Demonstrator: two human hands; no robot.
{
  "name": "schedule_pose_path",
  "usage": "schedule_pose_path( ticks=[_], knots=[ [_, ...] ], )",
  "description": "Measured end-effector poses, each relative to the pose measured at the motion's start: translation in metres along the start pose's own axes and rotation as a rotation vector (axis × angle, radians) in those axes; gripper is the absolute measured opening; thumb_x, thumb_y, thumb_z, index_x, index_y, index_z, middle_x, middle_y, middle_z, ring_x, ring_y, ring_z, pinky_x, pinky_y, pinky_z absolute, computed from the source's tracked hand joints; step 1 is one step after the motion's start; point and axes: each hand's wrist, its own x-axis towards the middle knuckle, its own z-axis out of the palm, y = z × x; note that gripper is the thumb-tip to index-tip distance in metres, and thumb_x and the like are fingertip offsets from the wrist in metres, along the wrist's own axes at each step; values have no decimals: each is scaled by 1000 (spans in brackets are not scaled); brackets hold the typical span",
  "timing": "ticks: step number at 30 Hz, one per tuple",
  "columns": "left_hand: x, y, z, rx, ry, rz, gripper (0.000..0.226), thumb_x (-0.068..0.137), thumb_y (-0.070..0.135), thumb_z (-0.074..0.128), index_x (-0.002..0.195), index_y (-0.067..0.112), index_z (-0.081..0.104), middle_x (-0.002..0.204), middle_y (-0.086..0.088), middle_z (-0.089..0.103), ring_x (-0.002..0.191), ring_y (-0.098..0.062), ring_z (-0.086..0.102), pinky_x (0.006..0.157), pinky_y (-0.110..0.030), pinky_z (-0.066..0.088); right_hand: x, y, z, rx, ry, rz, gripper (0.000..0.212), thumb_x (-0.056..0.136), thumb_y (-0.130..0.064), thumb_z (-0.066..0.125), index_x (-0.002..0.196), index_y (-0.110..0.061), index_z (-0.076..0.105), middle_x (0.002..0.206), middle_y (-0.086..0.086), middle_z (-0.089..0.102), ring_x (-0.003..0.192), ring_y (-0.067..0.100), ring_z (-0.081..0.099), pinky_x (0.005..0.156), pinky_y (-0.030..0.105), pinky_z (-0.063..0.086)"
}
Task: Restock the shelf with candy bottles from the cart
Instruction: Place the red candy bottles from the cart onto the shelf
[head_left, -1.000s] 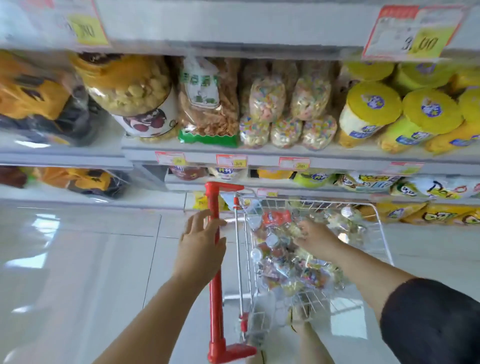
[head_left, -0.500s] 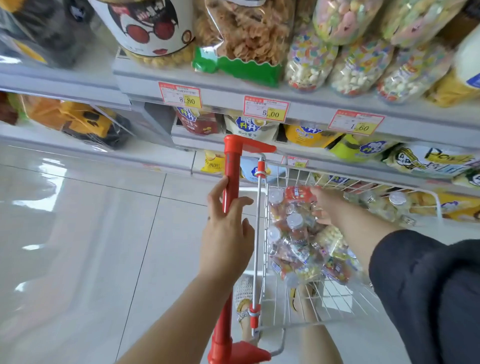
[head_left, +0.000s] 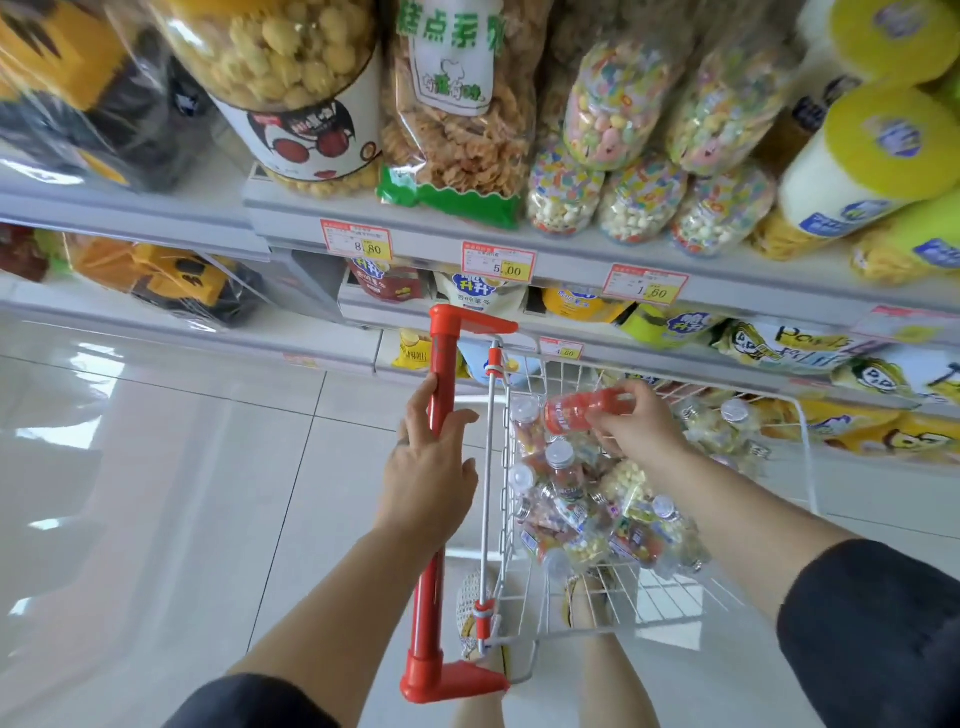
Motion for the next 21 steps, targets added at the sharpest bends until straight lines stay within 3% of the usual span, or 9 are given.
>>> schedule_pose_path(
  ticks=[2, 4, 7, 11, 13, 16, 19, 21],
  knots=[
    [0, 5, -19, 107, -144, -20, 57, 89, 27, 62, 142, 30, 39, 156, -3, -8, 143, -34, 21, 110, -47, 38, -31, -22, -18, -91, -69, -103, 44, 82, -14, 77, 115, -30, 53, 115, -2, 61, 91, 24, 67, 80, 39, 57],
    [0, 19, -46, 122, -183, 1, 57, 90, 36, 62, 142, 30, 39, 155, -3, -2, 144, -32, 11, 114, -48, 33, -63, -47, -41, -196, -139, -203, 46, 82, -15, 78, 118, -35, 56, 118, -4, 59, 94, 17, 64, 79, 35, 54],
    [-4, 59, -95, -1, -192, 148, 61, 91, 43, 62, 145, 32, 36, 154, 2, 15, 142, -25, 24, 114, -46, 34, -118, -89, -78, -257, -230, -337, 45, 84, -14, 76, 117, -39, 56, 118, -6, 61, 96, 9, 62, 85, 29, 51],
    [-21, 127, -164, -324, -236, 304, 64, 89, 44, 66, 145, 34, 37, 144, 14, 43, 130, -7, 45, 110, -35, 39, -198, -137, -130, -281, -185, -507, 43, 88, -14, 72, 119, -38, 57, 115, -16, 60, 96, 9, 64, 75, 13, 48],
    [-29, 155, -188, -411, -221, 381, 65, 85, 42, 71, 142, 35, 42, 131, 17, 56, 117, 0, 55, 103, -35, 46, -232, -152, -155, -268, -134, -605, 45, 88, -13, 72, 115, -46, 56, 118, -17, 61, 106, 2, 61, 86, 9, 44],
    [-39, 195, -215, -440, -204, 482, 65, 81, 44, 74, 138, 38, 44, 117, 22, 62, 103, 9, 60, 93, -27, 52, -274, -166, -191, -192, -83, -701, 49, 90, -8, 69, 119, -46, 57, 121, -16, 63, 108, -5, 60, 90, 13, 46],
    [-46, 237, -237, -406, -123, 572, 60, 81, 45, 76, 134, 38, 48, 109, 25, 65, 98, 16, 58, 82, -5, 45, -303, -176, -227, -177, 0, -771, 48, 93, -10, 66, 126, -44, 57, 123, -21, 62, 108, -7, 59, 89, 13, 48],
    [-49, 266, -250, -405, -74, 618, 55, 80, 49, 76, 128, 41, 51, 104, 25, 68, 95, 15, 59, 79, -4, 45, -316, -180, -252, -168, 52, -817, 47, 94, -10, 64, 128, -41, 55, 122, -24, 61, 104, -13, 58, 85, 8, 46]
  ],
)
